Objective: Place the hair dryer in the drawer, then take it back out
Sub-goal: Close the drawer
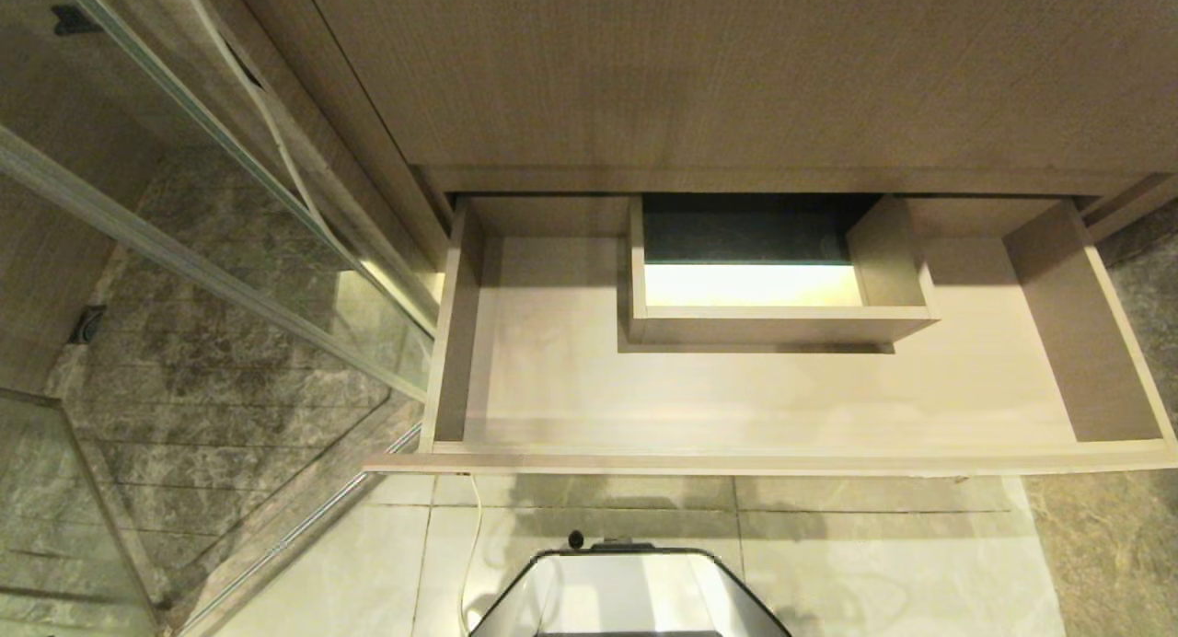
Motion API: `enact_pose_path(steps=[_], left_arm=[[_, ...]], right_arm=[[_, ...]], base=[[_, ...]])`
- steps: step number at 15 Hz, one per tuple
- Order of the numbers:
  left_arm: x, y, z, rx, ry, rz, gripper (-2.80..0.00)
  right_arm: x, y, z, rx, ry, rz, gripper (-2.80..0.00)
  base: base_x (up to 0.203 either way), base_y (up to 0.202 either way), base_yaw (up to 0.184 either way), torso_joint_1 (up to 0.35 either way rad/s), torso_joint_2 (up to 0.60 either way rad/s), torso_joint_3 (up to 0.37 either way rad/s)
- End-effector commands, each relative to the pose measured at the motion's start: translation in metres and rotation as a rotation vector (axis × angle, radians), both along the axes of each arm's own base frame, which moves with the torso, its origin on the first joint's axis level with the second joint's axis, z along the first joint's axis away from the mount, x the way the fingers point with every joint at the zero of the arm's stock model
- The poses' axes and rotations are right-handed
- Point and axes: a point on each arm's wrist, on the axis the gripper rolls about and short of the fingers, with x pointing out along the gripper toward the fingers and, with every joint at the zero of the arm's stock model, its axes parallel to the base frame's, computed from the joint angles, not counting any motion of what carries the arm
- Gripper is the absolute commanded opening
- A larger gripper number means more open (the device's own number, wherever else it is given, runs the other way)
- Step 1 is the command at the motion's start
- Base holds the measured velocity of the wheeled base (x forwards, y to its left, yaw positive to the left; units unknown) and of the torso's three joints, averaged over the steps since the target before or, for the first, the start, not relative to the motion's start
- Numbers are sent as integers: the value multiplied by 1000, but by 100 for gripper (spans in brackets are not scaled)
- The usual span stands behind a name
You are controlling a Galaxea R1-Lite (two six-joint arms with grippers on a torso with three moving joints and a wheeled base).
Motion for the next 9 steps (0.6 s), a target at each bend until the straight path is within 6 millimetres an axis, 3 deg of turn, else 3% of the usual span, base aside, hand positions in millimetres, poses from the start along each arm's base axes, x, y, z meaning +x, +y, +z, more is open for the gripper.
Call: enact_pose_path(steps=[1, 4, 9], left_arm=[[0, 0, 0, 0, 1, 0, -280], [0, 0, 0, 0, 2, 0, -280], [0, 0, 0, 0, 1, 0, -280]], right_arm=[[3, -1, -3, 7, 24, 1, -280], [10, -5, -7, 16, 64, -16, -280], [39, -21, -12, 41, 221, -99, -280]], base=[[0, 0, 0, -46, 422, 344], [0, 0, 0, -45, 377, 368], [2, -7, 146, 38, 283, 334]])
